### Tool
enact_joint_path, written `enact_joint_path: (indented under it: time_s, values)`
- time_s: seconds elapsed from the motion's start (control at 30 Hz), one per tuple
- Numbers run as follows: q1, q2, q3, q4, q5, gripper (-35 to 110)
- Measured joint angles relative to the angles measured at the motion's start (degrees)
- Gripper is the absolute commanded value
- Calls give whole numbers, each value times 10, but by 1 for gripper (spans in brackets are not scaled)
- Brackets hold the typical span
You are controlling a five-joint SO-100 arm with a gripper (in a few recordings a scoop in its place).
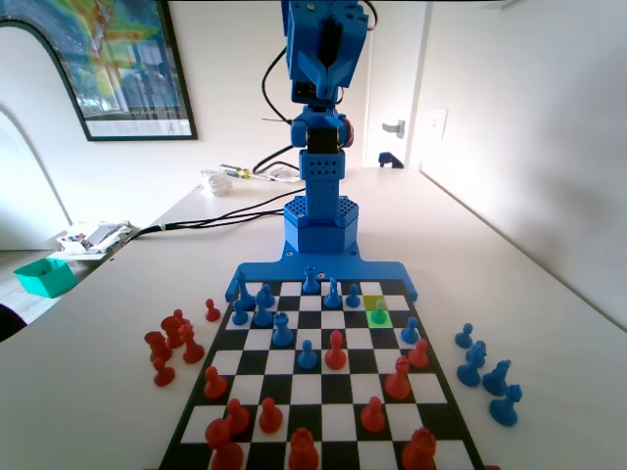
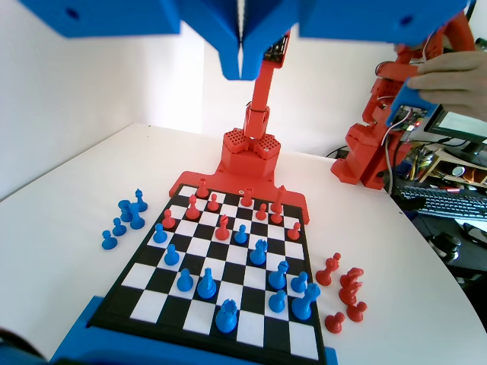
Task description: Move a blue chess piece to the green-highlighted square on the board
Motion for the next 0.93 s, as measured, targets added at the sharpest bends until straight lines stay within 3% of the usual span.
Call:
enact_joint_path:
  time_s: [0.93]
  values:
    - [7,0,0,0,5,4]
